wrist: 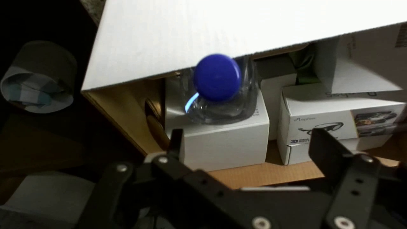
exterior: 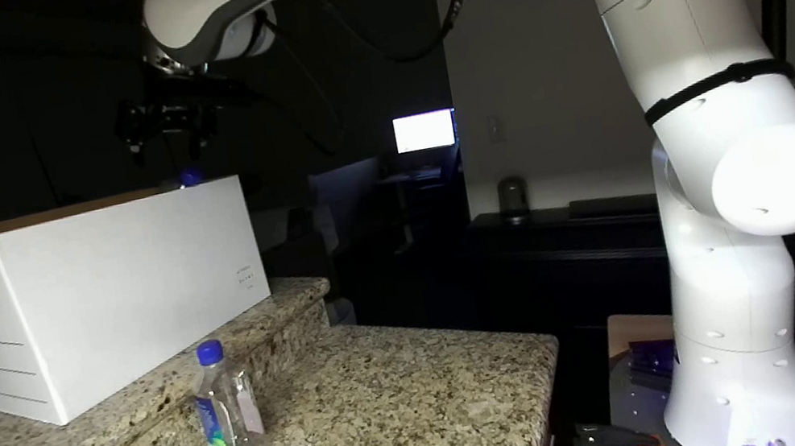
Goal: Take two bottles out of the white storage box
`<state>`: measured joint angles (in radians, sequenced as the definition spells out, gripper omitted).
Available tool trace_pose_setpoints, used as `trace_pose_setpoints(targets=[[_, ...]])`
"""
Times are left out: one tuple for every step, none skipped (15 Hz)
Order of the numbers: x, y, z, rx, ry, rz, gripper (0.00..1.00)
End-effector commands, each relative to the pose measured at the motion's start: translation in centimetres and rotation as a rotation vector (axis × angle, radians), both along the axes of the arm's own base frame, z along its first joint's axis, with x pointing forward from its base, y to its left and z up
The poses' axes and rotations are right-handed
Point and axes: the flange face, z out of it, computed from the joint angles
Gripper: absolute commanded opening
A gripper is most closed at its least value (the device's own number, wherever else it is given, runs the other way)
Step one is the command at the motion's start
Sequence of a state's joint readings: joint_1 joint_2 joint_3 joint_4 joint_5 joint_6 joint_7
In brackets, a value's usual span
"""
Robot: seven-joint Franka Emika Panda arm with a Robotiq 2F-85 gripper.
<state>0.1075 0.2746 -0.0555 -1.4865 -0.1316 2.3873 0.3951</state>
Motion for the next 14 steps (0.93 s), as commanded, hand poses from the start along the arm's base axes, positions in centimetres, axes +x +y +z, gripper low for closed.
trace_pose_setpoints(targets=[[-0.6,0.0,-0.9,0.017,0.064,0.004,1.00],[-0.7,-0.1,-1.0,0.011,0.075,-0.001,1.00],[-0.9,0.0,-1.0,0.001,0.080,-0.012,1.00],[-0.9,0.1,-1.1,-0.003,0.086,-0.016,1.00],[-1.1,0.2,-1.1,-0.011,0.090,-0.024,1.00],[-1.2,0.2,-1.1,-0.012,0.098,-0.028,1.00],[-1.4,0.3,-1.1,-0.009,0.107,-0.034,1.00],[-1.4,0.3,-1.2,-0.008,0.114,-0.038,1.00],[-1.5,0.3,-1.4,-0.006,0.121,-0.038,1.00],[-1.6,0.2,-1.5,-0.005,0.128,-0.041,1.00],[-1.7,0.1,-1.6,-0.006,0.135,-0.046,1.00],[-1.8,0.0,-1.7,-0.004,0.140,-0.047,1.00],[-1.8,0.0,-1.8,-0.004,0.142,-0.050,1.00],[-1.9,-0.1,-1.8,-0.003,0.144,-0.052,1.00]])
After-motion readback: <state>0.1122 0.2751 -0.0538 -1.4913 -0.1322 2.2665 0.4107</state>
